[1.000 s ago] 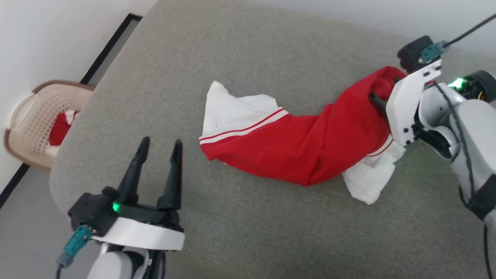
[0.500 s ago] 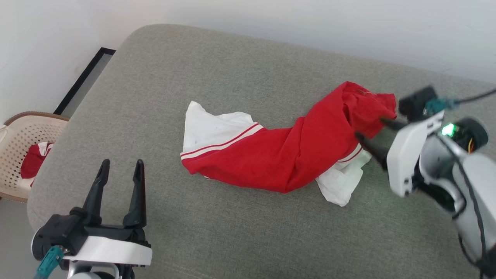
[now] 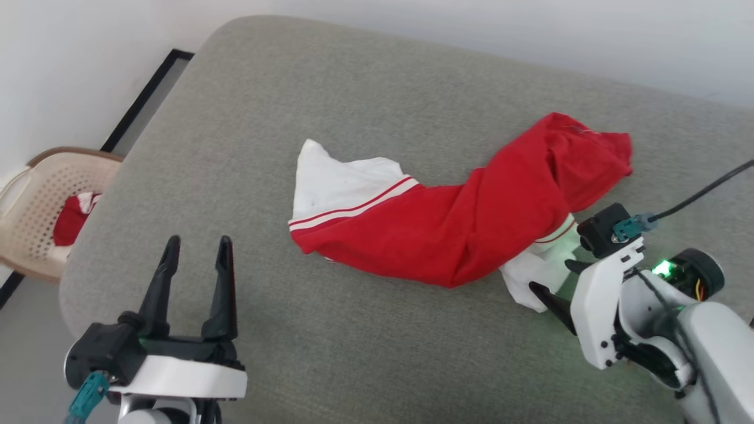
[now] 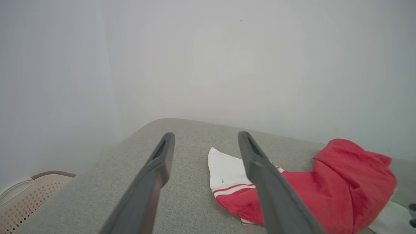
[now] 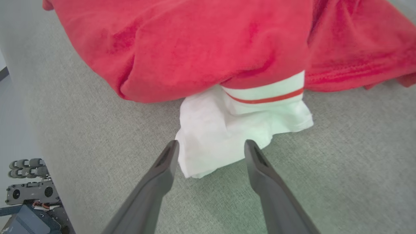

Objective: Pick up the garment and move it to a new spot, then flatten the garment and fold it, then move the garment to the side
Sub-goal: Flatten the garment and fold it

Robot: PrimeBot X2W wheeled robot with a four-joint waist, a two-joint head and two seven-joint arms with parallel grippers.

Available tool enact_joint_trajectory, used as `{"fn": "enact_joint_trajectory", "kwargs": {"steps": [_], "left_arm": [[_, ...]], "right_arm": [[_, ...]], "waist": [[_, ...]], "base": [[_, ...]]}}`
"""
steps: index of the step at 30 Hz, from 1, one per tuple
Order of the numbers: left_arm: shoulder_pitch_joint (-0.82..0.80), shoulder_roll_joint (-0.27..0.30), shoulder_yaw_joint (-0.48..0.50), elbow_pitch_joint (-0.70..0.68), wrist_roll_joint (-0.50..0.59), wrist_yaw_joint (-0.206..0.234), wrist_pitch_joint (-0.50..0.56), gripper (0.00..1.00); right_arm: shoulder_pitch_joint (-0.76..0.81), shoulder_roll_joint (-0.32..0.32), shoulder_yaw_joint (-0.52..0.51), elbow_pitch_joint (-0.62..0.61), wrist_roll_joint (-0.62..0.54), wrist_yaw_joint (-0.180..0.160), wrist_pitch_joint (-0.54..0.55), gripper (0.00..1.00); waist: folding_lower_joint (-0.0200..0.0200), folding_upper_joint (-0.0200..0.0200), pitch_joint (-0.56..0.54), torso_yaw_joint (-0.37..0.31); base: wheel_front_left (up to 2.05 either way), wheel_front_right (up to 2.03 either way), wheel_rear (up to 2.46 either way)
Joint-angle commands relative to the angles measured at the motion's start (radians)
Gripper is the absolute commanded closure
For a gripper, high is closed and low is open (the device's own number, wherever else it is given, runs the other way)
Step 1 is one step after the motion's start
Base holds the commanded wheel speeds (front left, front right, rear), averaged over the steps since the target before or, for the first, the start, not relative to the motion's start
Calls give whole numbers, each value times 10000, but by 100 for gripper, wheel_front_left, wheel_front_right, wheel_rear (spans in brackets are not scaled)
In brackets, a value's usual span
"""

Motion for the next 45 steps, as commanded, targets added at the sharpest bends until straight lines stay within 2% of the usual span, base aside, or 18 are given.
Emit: {"fn": "enact_joint_trajectory", "kwargs": {"steps": [1,5,13,15,20,25,27,33,37,41,45], "left_arm": [[-140,3,-7,-33,90,-34,-54,0],[-206,-103,-114,-19,32,-34,-54,0],[-262,-192,-258,24,-53,-34,-54,0],[-250,-191,-266,53,-26,-34,-54,0],[-67,-161,-139,-9,-51,-34,-54,0],[135,-24,91,-99,-1,-34,-54,0],[245,72,197,-165,-15,-34,-54,0],[331,187,345,-311,-60,-34,-53,0],[335,260,319,-347,-20,-34,-54,0],[259,294,279,-362,-18,-33,-54,0],[172,303,212,-346,-50,-34,-54,0]], "right_arm": [[25,97,23,60,-63,-7,44,0],[-362,238,427,824,-483,-7,-68,0],[-1245,505,1745,3381,-774,-9,-865,0],[-1425,526,2060,3846,-638,-10,-1052,100],[-1958,276,2504,3969,-44,-9,-1365,100],[-2109,-526,2466,2766,563,-9,-1252,100],[-1768,-1167,1997,1827,890,-9,-1054,100],[-559,-2032,497,58,1193,-9,-352,100],[520,-2092,-845,-629,1028,-9,111,100],[1711,-1709,-2062,-995,901,-9,690,100],[2383,-1225,-2721,-865,670,-9,842,100]], "waist": [[0,0,89,124],[0,0,191,359],[0,0,220,578],[0,0,181,573],[0,0,13,349],[0,0,-187,-120],[0,0,-287,-460],[0,0,-400,-1101],[0,0,-406,-1410],[0,0,-387,-1601],[0,0,-344,-1657]], "base": [[0,0,0],[0,0,0],[0,0,0],[0,0,0],[0,0,0],[0,0,0],[0,0,0],[0,0,0],[0,0,0],[0,0,0],[0,0,0]]}}
